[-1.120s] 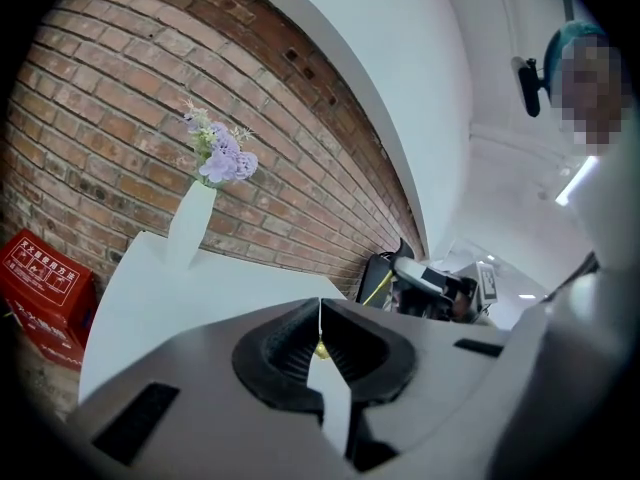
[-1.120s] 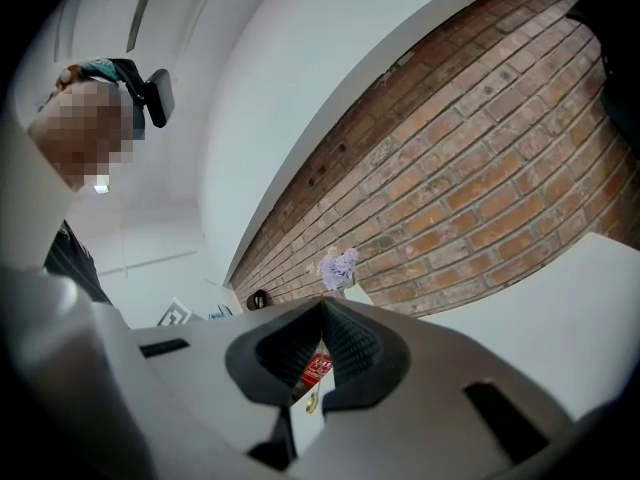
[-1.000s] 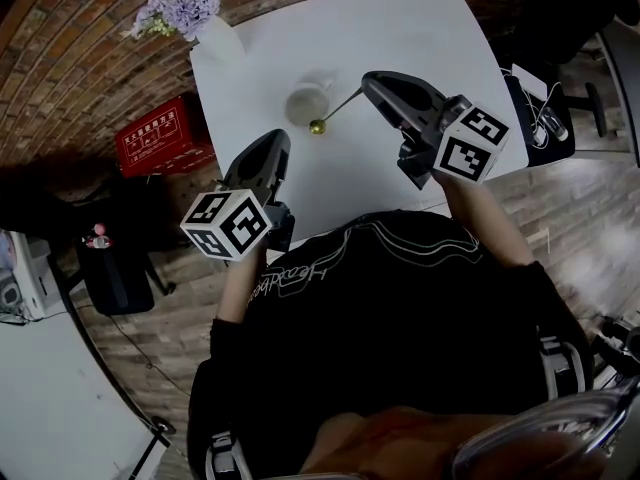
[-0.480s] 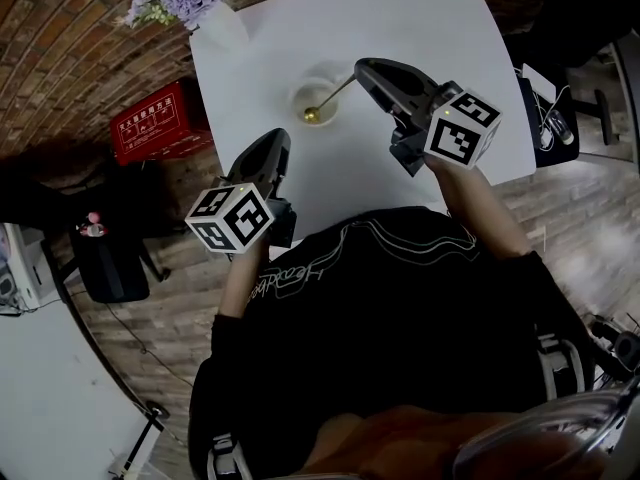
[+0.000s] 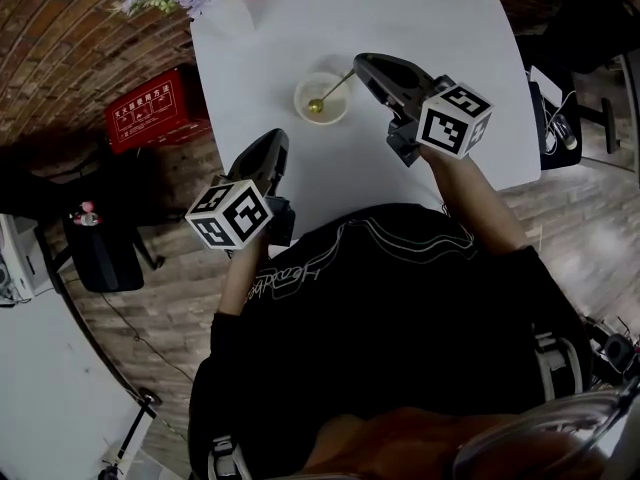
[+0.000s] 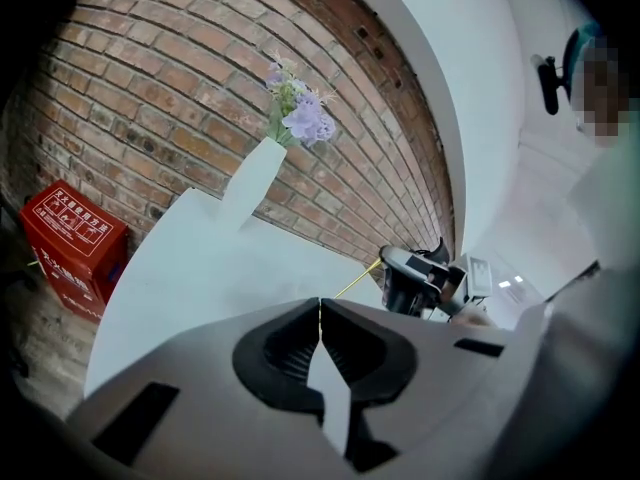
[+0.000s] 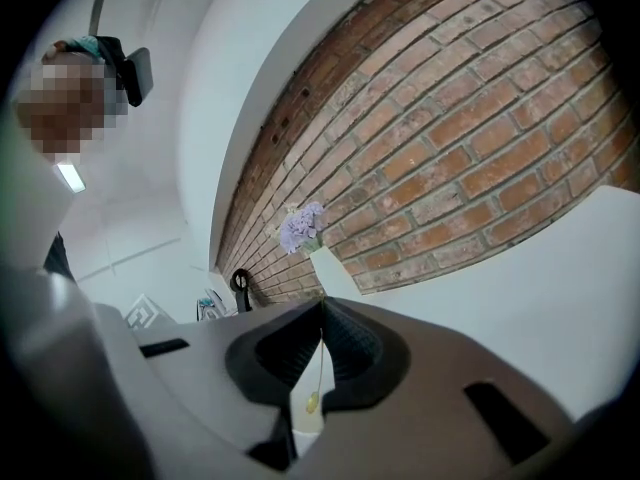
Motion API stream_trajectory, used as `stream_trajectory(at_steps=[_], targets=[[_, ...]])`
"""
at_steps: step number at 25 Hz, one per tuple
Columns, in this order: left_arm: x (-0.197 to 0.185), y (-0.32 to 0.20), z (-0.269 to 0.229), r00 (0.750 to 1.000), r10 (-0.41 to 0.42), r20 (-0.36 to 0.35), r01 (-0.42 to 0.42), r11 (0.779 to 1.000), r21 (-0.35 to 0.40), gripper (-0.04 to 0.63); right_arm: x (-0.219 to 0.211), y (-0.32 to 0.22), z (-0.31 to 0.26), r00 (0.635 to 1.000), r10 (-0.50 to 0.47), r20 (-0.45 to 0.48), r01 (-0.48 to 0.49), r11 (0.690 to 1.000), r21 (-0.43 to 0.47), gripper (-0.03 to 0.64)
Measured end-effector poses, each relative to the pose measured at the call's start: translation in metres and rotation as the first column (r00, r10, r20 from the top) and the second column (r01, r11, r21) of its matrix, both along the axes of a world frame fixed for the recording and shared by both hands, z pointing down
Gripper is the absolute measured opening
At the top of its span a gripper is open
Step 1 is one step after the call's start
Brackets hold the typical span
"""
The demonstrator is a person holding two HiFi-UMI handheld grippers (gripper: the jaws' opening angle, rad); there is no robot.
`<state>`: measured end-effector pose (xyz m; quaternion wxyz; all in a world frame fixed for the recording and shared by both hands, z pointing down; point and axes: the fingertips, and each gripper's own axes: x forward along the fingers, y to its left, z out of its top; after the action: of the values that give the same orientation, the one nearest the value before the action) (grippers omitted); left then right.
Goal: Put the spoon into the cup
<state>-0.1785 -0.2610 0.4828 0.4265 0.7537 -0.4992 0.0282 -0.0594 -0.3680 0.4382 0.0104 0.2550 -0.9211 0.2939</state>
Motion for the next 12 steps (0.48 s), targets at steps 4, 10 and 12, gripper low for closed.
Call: stream_trajectory(at_steps=[4,10,12], targets=[[0.001,0.001,0.006,1.000,-0.007,-0.007,0.007,1.000,-0.017,0.008,-0.004,-0.002,0.017,1.000,-0.004,-0.025,0.004,1.000,-0.013,-0.002],[0.002,0.002,0.013,1.000,-0.011,-0.004,0.011,0.999,-0.036,0.008,-0.009,-0.003,0.040,0.999,-0.017,-0.044,0.015,0.999,-0.040,-0.002],[0.002,0.002,0.014,1.000,-0.014,-0.003,0.014,0.999,-0.041,0.008,-0.010,-0.002,0.045,0.999,-0.020,-0.046,0.018,0.999,-0.048,-0.002]])
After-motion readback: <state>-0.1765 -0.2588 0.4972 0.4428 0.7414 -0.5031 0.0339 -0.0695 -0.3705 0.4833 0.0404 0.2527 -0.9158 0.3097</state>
